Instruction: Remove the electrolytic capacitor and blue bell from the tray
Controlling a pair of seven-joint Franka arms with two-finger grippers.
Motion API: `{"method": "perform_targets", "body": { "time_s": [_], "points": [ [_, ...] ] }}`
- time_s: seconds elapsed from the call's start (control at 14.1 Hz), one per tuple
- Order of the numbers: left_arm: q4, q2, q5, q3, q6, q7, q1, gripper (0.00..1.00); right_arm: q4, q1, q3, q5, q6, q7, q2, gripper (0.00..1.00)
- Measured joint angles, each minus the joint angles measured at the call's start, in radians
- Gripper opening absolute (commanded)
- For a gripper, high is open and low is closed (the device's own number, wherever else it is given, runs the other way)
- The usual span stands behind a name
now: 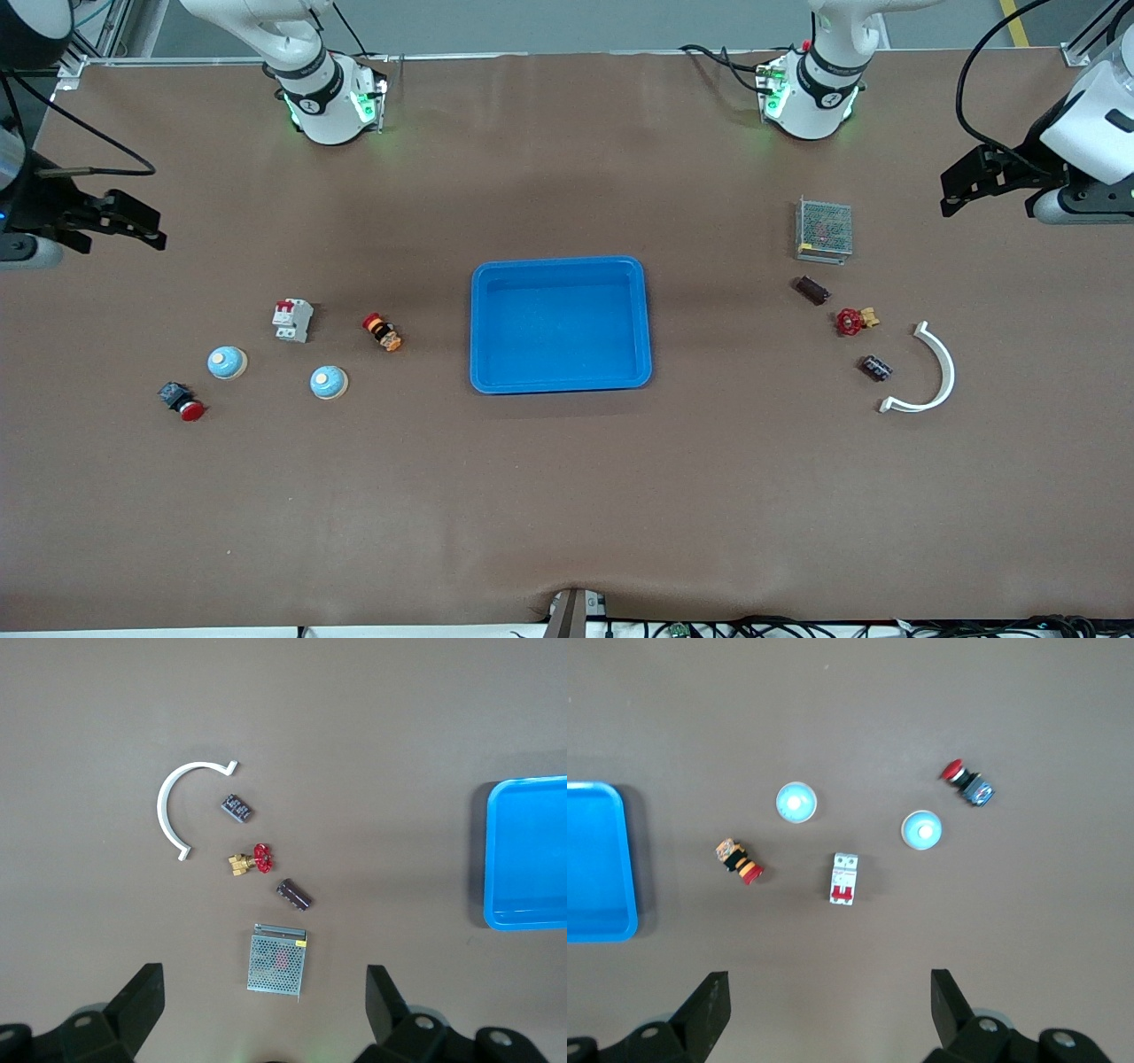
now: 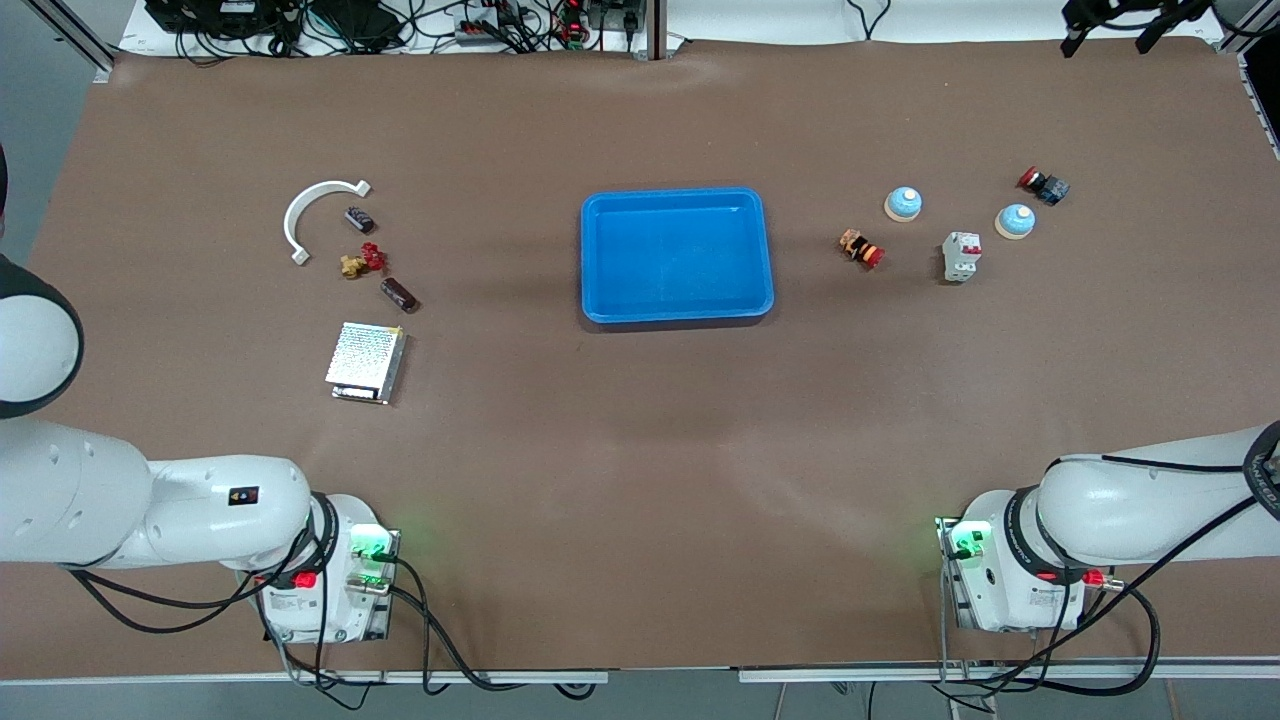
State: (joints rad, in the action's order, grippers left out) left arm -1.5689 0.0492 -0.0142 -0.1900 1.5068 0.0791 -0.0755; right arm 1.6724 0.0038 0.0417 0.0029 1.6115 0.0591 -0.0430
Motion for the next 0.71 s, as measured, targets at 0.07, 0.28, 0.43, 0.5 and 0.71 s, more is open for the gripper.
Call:
{"method": "perform_targets", "body": {
  "time_s": [0.07,0.28,0.43,0.5,0.71],
  "points": [
    [0.002,0.000,0.000,0.000,0.000,0.000,0.000,1.00,-0.013,-0.005,0.000,0.000,0.000,0.000,0.000,1.00],
    [0.008,0.001,0.000,0.000,-0.001,0.000,0.000,1.00,-0.044,-0.008,0.000,0.000,0.001,-0.001,0.000,1.00],
    [0.010,0.001,0.000,0.000,-0.001,0.000,0.000,1.00,-0.062,-0.008,-0.001,0.000,0.001,-0.001,0.001,1.00],
    [0.010,0.001,0.000,0.000,-0.002,0.000,-0.001,1.00,-0.071,-0.008,-0.002,0.000,0.001,-0.001,0.001,1.00],
    [0.011,0.001,0.000,0.000,-0.002,0.000,-0.002,1.00,-0.087,-0.008,-0.002,-0.001,0.002,-0.001,0.003,1.00]
  ]
}}
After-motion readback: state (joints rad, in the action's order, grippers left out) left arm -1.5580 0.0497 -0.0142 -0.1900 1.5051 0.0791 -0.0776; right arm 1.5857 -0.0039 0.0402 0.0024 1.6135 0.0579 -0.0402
